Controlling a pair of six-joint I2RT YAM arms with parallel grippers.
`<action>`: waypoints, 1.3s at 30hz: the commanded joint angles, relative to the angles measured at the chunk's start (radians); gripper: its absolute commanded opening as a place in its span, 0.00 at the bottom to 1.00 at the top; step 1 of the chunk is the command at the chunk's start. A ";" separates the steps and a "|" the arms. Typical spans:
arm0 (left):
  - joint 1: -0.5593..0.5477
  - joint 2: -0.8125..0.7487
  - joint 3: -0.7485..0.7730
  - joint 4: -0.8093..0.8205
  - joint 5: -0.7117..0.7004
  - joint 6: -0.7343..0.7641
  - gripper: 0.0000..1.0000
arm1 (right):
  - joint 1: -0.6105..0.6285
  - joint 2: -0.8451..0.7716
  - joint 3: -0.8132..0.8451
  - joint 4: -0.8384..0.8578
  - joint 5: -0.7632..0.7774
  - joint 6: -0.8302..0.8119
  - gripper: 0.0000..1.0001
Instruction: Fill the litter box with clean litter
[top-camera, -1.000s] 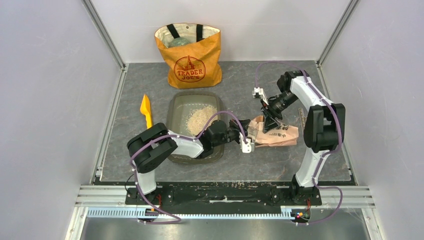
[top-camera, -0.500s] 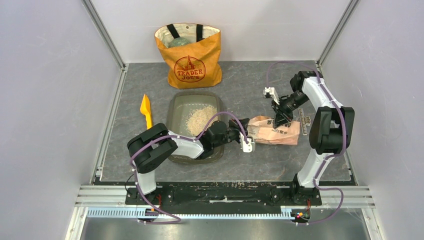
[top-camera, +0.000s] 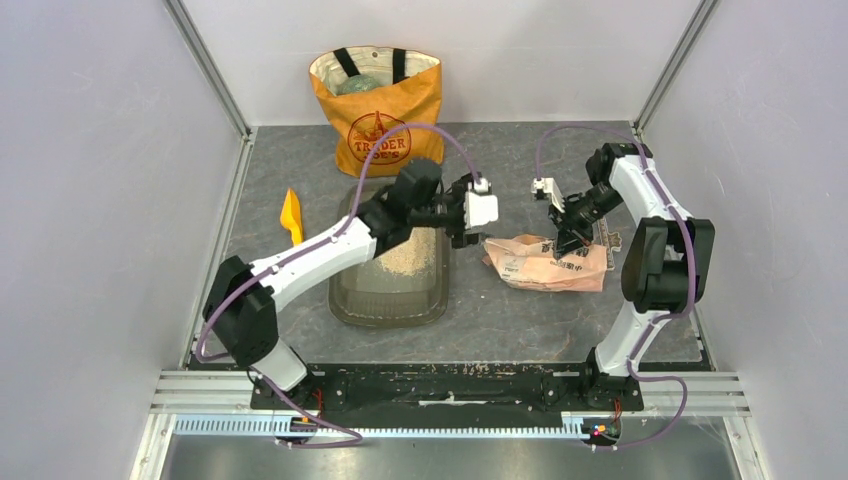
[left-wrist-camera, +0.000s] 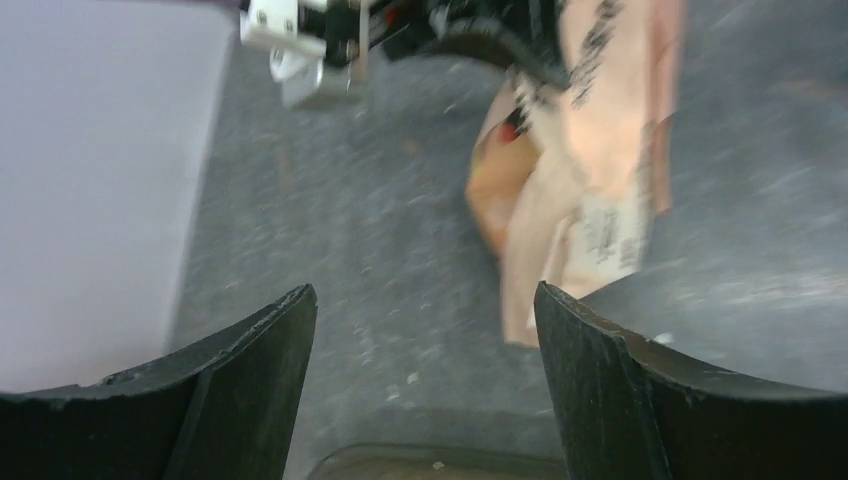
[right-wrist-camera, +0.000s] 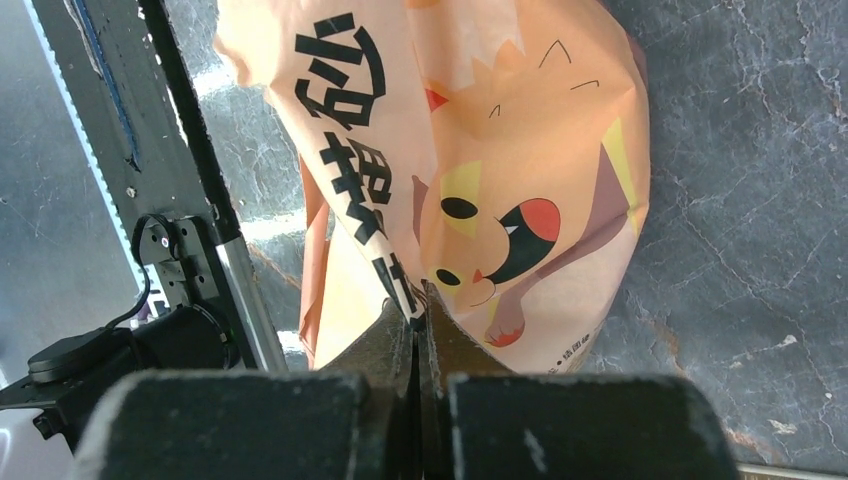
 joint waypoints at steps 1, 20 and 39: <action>0.039 0.123 0.244 -0.424 0.347 -0.368 0.87 | -0.010 -0.083 -0.010 -0.122 0.062 -0.010 0.00; 0.061 0.577 0.549 -0.407 0.507 -0.773 0.79 | -0.010 -0.175 -0.073 -0.007 0.035 0.037 0.00; 0.084 0.323 0.371 -0.441 0.347 -0.341 0.02 | -0.083 -0.082 -0.010 -0.147 0.185 -0.042 0.40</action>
